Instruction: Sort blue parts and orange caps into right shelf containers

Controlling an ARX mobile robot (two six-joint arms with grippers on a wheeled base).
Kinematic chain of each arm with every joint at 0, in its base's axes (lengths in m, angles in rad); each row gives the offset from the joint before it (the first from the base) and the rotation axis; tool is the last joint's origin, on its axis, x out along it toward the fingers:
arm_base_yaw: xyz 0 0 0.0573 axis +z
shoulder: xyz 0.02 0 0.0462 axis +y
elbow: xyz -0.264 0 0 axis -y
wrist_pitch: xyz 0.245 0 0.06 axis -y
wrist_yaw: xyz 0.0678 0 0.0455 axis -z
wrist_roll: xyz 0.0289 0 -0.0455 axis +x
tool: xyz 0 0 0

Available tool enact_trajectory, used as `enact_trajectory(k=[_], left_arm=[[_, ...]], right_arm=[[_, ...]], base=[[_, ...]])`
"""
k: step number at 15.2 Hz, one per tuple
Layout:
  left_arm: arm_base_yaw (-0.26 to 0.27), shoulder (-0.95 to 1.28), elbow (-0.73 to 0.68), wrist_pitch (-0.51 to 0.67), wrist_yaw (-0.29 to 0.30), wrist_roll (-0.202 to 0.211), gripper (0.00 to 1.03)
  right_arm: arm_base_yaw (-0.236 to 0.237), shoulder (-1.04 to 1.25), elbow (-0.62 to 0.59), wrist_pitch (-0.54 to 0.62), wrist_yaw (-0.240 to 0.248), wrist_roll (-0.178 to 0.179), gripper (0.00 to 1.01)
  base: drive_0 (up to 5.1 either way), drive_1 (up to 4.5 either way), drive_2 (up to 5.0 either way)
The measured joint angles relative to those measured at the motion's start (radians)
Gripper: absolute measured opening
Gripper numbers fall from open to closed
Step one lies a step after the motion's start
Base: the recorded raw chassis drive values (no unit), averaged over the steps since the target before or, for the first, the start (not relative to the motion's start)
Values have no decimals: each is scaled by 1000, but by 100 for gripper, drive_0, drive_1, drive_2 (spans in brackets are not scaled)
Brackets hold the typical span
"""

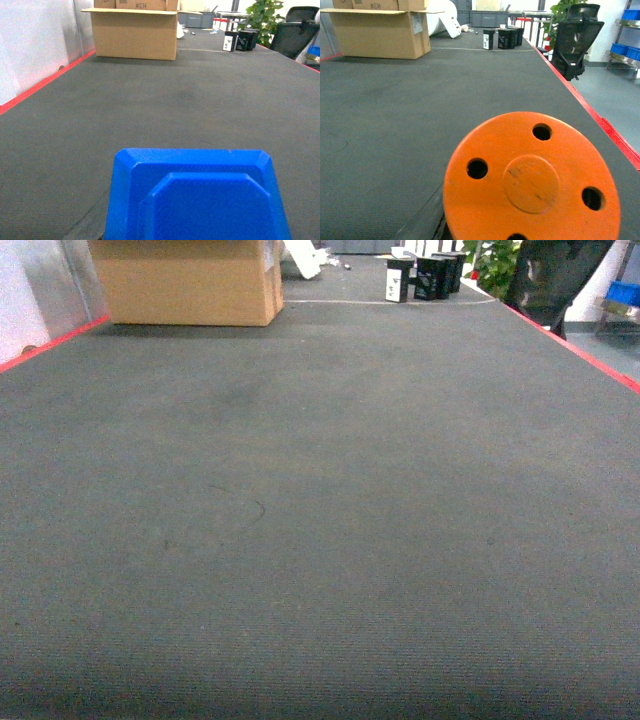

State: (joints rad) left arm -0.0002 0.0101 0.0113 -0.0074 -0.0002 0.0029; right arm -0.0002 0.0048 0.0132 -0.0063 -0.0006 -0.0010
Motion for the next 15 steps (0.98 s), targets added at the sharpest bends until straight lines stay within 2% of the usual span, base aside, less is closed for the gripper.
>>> enact_trajectory(k=[15], left_arm=[[1,0,0,0,0,0,41]], right_arm=[[0,0,0,0,0,0,43]], base=[[-165,-165,-165]])
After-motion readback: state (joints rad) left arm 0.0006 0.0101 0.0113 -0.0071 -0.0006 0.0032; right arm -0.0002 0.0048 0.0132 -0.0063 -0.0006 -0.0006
